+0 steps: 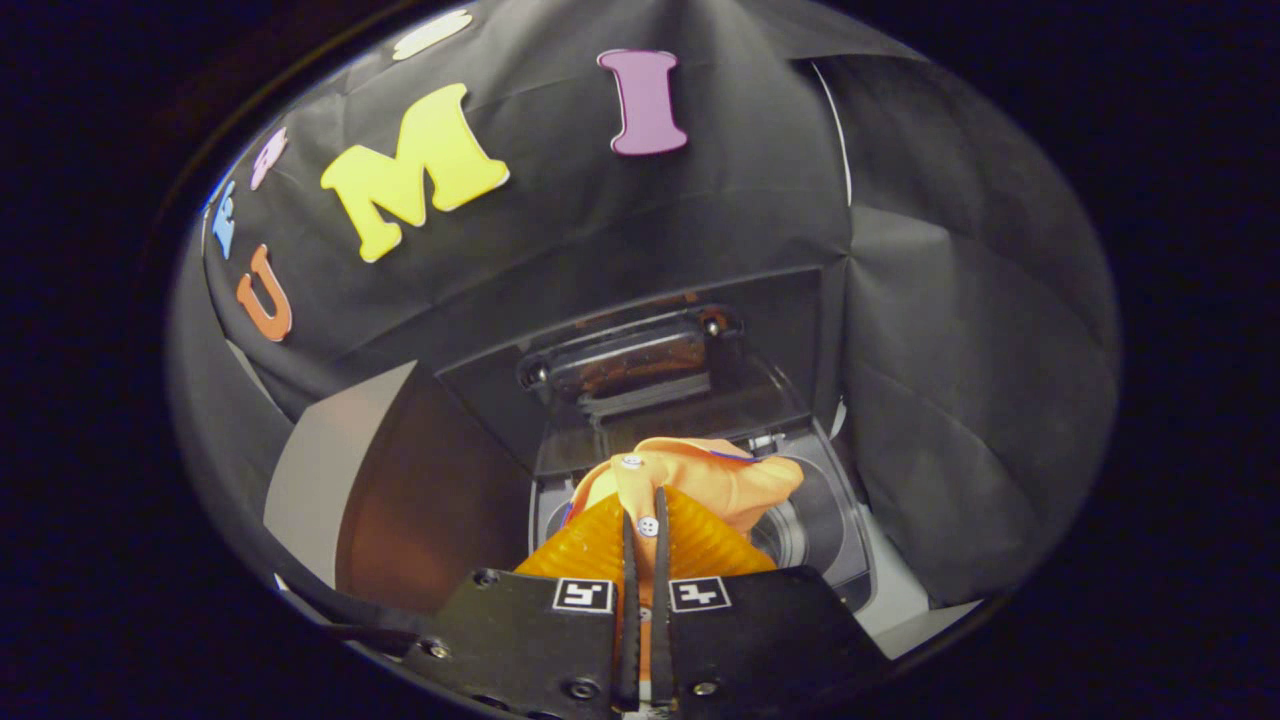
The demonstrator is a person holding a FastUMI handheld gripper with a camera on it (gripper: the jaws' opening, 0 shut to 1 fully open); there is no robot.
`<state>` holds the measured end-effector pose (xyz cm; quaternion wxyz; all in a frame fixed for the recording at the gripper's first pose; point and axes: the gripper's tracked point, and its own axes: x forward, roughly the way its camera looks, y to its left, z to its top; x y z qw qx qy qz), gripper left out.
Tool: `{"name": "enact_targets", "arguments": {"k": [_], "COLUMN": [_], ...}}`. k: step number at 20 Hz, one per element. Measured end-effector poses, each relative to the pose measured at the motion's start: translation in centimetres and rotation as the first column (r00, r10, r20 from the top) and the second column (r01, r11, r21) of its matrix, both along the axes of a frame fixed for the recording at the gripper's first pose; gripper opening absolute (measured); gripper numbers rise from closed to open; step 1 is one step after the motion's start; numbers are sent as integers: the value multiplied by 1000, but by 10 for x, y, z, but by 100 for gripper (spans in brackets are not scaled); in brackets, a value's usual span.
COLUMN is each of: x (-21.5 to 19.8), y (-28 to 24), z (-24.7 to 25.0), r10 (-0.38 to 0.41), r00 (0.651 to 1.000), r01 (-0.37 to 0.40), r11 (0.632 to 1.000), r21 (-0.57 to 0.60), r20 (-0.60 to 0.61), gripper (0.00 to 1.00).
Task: Put the clothes into the washing machine and then close the washing machine lid.
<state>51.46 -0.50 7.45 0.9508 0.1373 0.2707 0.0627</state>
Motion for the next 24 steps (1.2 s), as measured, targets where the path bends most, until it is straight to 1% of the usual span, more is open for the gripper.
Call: {"name": "enact_targets", "arguments": {"k": [5,9,11,14,17,22,24], "x": [18,32,33,39,43,45,43], "y": [8,5,6,1,6,8,7], "z": [-45,-81,-93,-113,-133,-163,-173], "r10": [2,-26,-37,-64,-60,-82,-84], "r00": [997,990,987,979,967,942,923], "r01": [-3,19,30,51,40,45,40], "r11": [1000,999,999,996,996,992,992], "r21": [-23,-47,-43,-74,-86,-118,-124], "r20": [-73,-136,-159,-193,-248,-327,-376], "gripper": [8,8,8,8,7,8,8]}}
